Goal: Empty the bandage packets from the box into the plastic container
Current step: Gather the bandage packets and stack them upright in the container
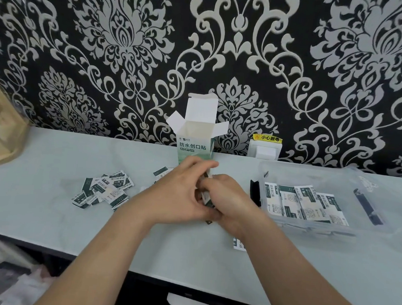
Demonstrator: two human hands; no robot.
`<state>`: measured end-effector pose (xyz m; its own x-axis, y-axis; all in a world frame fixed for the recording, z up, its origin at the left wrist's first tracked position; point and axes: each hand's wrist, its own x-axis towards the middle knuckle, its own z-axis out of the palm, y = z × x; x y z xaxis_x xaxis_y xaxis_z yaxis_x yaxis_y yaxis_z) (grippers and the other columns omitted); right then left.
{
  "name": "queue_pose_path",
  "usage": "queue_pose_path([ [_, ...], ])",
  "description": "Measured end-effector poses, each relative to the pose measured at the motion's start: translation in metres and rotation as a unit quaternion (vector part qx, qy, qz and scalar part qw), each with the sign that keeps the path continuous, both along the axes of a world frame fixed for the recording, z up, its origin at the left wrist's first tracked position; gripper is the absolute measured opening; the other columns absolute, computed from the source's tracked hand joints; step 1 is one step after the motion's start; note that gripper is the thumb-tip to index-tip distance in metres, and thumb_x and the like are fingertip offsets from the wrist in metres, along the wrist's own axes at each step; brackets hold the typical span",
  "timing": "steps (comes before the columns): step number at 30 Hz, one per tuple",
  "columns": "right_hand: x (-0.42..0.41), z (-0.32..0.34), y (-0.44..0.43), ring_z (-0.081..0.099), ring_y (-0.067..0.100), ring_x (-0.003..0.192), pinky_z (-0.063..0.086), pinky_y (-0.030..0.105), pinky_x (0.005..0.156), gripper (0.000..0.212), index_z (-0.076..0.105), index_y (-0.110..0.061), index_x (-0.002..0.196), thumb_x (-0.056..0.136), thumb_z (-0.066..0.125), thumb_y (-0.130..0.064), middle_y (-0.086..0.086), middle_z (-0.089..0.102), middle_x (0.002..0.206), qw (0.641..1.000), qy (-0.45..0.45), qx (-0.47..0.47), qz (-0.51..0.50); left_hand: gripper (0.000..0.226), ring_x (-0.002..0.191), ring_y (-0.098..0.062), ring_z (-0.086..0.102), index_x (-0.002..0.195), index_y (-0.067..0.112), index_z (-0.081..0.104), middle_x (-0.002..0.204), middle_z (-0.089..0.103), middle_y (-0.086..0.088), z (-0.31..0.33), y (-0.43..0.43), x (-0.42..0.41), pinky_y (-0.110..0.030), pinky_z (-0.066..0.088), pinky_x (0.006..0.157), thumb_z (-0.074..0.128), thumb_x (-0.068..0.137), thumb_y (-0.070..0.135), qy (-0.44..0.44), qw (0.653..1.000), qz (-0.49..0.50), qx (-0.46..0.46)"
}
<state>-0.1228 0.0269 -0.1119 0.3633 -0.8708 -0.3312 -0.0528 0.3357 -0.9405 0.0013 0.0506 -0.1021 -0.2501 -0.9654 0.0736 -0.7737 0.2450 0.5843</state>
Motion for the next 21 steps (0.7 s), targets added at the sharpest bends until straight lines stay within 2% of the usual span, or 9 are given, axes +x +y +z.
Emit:
queue_pose_path([
  [2,0.001,-0.002,-0.002,0.041,0.011,0.042,0.040,0.022,0.044,0.012,0.055,-0.010,0.088,0.095,0.045,-0.008,0.004,0.045,0.063,0.999,-0.009,0.009,-0.030,0.098,0.122,0.001,0.046,0.141,0.043,0.034,0.134,0.044,0.017,0.004,-0.005,0.016,-0.022,0.039,0.102,0.085,0.058,0.044,0.087,0.994,0.020,0.065],
  [4,0.000,-0.003,-0.004,0.035,0.010,0.042,0.038,0.022,0.044,0.011,0.051,-0.015,0.087,0.097,0.046,-0.015,0.003,0.041,0.067,0.998,-0.002,0.015,-0.057,0.077,0.123,-0.005,0.049,0.140,0.038,0.041,0.134,0.053,0.009,0.001,-0.015,0.035,-0.033,0.042,0.104,0.078,0.072,0.039,0.116,0.985,0.113,0.052],
  [6,-0.001,-0.002,-0.005,0.033,0.011,0.045,0.035,0.023,0.045,0.009,0.050,-0.017,0.091,0.097,0.045,-0.020,0.001,0.039,0.068,0.997,0.012,0.016,-0.072,0.056,0.126,-0.018,0.049,0.141,0.027,0.044,0.139,0.052,-0.001,-0.009,-0.028,0.048,-0.036,0.039,0.105,0.062,0.090,0.037,-0.010,0.974,0.227,0.005],
  [7,-0.002,-0.002,-0.005,0.033,0.011,0.045,0.033,0.024,0.045,0.009,0.051,-0.017,0.093,0.097,0.045,-0.022,0.001,0.039,0.068,0.997,0.018,0.015,-0.073,0.055,0.129,-0.023,0.046,0.143,0.023,0.041,0.143,0.049,-0.005,-0.014,-0.032,0.049,-0.037,0.037,0.105,0.055,0.093,0.040,-0.063,0.966,0.252,0.007],
  [9,-0.001,-0.002,-0.005,0.033,0.012,0.047,0.033,0.025,0.045,0.010,0.050,-0.019,0.092,0.097,0.045,-0.025,0.001,0.038,0.069,0.997,0.025,0.013,-0.071,0.059,0.129,-0.030,0.044,0.142,0.018,0.040,0.143,0.049,-0.008,-0.024,-0.041,0.044,-0.041,0.039,0.104,0.049,0.094,0.051,-0.104,0.958,0.262,0.049],
  [13,0.000,-0.004,-0.005,0.034,0.012,0.048,0.033,0.024,0.046,0.008,0.048,-0.022,0.092,0.097,0.046,-0.027,0.001,0.039,0.069,0.997,0.023,0.015,-0.067,0.058,0.119,-0.028,0.046,0.124,0.023,0.053,0.125,0.056,-0.004,-0.030,-0.053,0.032,-0.044,0.043,0.096,0.063,0.079,0.059,-0.173,0.939,0.287,0.071],
  [15,0.000,-0.005,-0.006,0.034,0.012,0.047,0.033,0.024,0.045,0.008,0.050,-0.020,0.095,0.098,0.046,-0.026,0.001,0.039,0.069,0.997,0.021,0.019,-0.069,0.053,0.107,-0.023,0.056,0.119,0.026,0.057,0.112,0.064,0.000,-0.026,-0.055,0.032,-0.039,0.047,0.092,0.074,0.075,0.050,-0.122,0.944,0.290,0.102],
  [18,0.000,-0.006,-0.008,0.035,0.011,0.046,0.034,0.024,0.045,0.015,0.053,-0.015,0.105,0.097,0.046,-0.026,0.001,0.040,0.070,0.996,0.013,0.030,-0.078,0.027,0.077,-0.013,0.065,0.099,0.022,0.068,0.081,0.070,0.006,-0.020,-0.052,0.029,-0.031,0.051,0.074,0.079,0.076,0.030,-0.051,0.952,0.276,0.120],
  [21,-0.003,-0.005,-0.008,0.034,0.012,0.051,0.034,0.023,0.046,0.010,0.053,-0.012,0.096,0.096,0.048,-0.021,0.003,0.040,0.070,0.992,-0.048,0.070,-0.091,0.005,0.077,-0.015,0.065,0.083,0.028,0.071,0.074,0.069,0.009,-0.017,-0.047,0.027,-0.038,0.051,0.082,0.075,0.080,0.031,-0.050,0.958,0.276,0.063],
])
